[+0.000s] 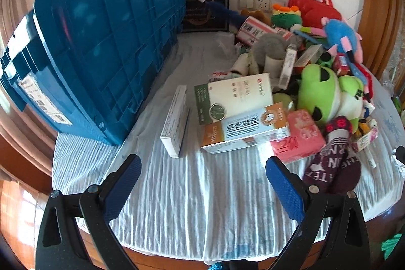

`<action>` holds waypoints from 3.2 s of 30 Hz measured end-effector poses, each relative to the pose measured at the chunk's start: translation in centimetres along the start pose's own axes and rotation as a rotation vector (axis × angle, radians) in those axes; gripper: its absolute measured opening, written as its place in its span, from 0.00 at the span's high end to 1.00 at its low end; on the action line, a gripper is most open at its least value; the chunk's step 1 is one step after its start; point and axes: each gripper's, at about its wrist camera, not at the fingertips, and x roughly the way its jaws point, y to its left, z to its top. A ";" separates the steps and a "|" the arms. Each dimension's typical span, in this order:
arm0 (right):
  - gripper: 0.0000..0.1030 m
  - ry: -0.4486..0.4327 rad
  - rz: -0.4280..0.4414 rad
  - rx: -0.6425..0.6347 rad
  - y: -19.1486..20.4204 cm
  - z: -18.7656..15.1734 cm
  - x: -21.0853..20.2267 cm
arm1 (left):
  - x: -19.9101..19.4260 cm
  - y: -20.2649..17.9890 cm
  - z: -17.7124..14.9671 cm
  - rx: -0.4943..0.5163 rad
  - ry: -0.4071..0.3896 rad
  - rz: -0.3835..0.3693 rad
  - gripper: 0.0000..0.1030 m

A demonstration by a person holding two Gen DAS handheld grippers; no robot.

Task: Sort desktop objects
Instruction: 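Grasp the white medicine box with the left gripper while the right grasps the maroon sock, then carry the white box and maroon sock into the blue crate and release both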

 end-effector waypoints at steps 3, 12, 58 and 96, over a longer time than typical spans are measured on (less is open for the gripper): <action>0.00 0.047 0.053 0.000 0.2 1.1 2.7 | 2.6 0.8 0.4 -0.003 0.048 0.033 0.03; 0.00 0.188 0.166 -0.039 2.7 2.5 9.0 | 8.9 3.5 0.5 -0.016 0.162 0.114 0.03; 0.73 0.033 0.078 0.119 6.6 4.4 4.3 | 4.8 1.8 6.4 0.184 -0.054 -0.147 0.83; 0.74 -0.502 0.370 -0.250 29.3 22.2 -13.0 | -10.5 14.9 25.1 0.014 -0.527 -0.063 0.83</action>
